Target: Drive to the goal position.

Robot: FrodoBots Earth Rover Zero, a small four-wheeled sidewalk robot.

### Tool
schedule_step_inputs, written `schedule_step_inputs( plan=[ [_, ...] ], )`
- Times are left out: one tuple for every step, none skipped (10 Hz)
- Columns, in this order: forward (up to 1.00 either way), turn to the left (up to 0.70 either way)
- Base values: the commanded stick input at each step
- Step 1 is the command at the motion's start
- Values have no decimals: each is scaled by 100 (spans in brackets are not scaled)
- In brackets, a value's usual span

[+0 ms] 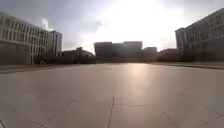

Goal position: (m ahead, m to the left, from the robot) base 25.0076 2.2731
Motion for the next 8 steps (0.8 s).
schedule_step_inputs(
  plan=[
    [100, 3],
    [100, 3],
    [100, 3],
    [100, 3],
    [100, 3],
    [100, 3],
    [100, 3],
    [100, 3]
  ],
)
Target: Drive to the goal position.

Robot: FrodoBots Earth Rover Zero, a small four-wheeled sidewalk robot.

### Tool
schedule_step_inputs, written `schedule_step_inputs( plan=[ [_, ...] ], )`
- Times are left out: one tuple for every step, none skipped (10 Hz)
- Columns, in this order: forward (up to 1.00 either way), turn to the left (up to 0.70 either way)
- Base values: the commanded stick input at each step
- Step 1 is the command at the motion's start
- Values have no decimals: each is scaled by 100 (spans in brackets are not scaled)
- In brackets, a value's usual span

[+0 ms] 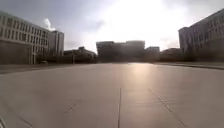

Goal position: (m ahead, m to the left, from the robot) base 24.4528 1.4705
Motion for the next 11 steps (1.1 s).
schedule_step_inputs(
  plan=[
    [100, 3],
    [100, 3],
    [100, 3],
    [100, 3],
    [100, 3],
    [100, 3],
    [100, 3],
    [100, 3],
    [100, 3],
    [100, 3],
    [100, 3]
  ],
)
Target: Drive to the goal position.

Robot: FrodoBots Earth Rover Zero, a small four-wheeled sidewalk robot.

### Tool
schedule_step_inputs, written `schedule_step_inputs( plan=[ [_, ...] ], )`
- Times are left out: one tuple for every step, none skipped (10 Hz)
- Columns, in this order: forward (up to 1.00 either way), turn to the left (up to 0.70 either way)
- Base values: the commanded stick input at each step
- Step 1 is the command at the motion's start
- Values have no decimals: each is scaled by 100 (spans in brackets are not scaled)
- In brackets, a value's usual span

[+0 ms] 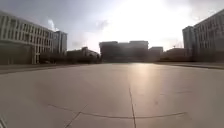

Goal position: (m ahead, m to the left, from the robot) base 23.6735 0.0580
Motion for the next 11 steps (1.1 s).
schedule_step_inputs(
  plan=[
    [100, 3],
    [100, 3],
    [100, 3],
    [100, 3],
    [100, 3],
    [100, 3],
    [100, 3],
    [100, 3],
    [100, 3],
    [100, 3],
    [100, 3]
  ],
)
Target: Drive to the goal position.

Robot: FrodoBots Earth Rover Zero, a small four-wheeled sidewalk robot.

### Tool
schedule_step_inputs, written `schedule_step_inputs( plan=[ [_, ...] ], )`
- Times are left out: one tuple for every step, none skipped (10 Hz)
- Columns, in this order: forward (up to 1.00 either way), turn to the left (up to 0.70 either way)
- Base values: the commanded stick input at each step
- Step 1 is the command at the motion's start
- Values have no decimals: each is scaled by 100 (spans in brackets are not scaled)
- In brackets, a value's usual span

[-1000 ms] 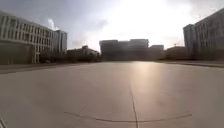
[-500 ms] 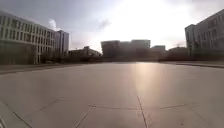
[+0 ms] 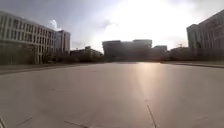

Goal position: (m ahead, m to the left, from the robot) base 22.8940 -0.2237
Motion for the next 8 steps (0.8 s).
schedule_step_inputs(
  plan=[
    [100, 3],
    [100, 3],
    [100, 3],
    [100, 3],
    [100, 3],
    [100, 3],
    [100, 3],
    [100, 3]
  ],
)
